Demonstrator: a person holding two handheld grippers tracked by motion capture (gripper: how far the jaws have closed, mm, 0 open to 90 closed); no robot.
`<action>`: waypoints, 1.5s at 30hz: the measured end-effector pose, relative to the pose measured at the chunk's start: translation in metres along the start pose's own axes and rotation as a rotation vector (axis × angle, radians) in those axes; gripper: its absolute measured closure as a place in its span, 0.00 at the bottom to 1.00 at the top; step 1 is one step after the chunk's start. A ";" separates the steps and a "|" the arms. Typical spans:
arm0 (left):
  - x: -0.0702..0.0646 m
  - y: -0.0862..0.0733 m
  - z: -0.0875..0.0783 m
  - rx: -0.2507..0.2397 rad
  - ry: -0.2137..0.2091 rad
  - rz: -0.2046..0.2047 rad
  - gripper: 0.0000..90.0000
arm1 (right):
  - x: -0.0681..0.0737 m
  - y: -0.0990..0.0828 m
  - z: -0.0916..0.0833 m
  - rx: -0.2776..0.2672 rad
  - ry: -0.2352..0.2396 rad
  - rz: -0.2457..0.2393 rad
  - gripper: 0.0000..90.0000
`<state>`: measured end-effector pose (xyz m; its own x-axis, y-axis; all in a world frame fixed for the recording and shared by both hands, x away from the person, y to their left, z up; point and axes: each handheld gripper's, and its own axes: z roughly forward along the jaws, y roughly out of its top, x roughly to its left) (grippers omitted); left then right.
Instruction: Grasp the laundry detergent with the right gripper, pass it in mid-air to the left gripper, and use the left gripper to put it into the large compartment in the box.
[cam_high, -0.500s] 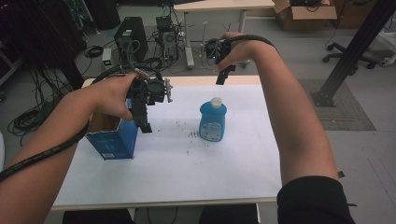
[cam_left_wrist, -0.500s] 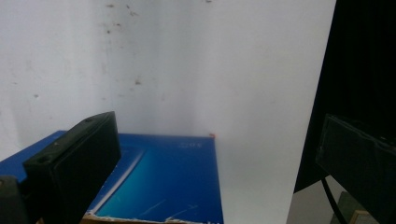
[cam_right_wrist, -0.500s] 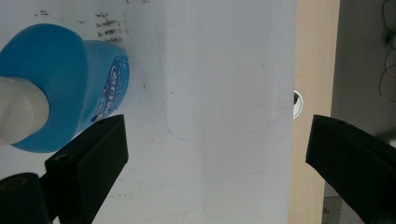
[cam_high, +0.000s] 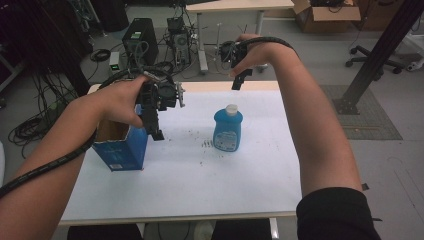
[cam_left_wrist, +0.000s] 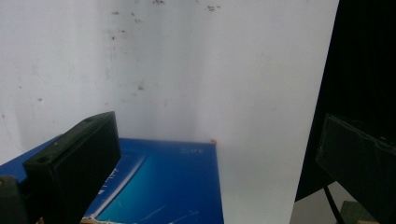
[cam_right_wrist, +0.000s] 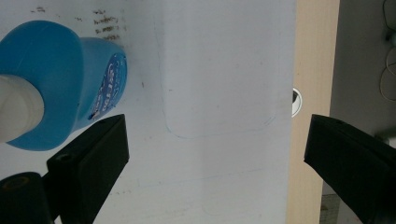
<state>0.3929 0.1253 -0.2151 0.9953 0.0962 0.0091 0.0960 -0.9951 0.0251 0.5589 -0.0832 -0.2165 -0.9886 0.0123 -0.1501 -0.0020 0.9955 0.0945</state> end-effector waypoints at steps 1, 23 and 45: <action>-0.001 0.000 0.000 -0.002 -0.001 0.001 0.00 | 0.000 0.000 0.000 0.000 0.000 0.000 0.07; -0.006 0.000 -0.003 0.000 0.005 0.000 0.00 | 0.007 -0.018 -0.006 0.002 -0.012 0.041 0.07; -0.005 0.006 -0.006 0.005 0.004 0.014 0.00 | 0.033 -0.060 -0.001 -0.030 0.012 0.108 0.08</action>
<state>0.3881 0.1190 -0.2094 0.9965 0.0825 0.0129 0.0822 -0.9964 0.0204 0.5258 -0.1426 -0.2259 -0.9850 0.1183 -0.1256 0.1006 0.9852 0.1390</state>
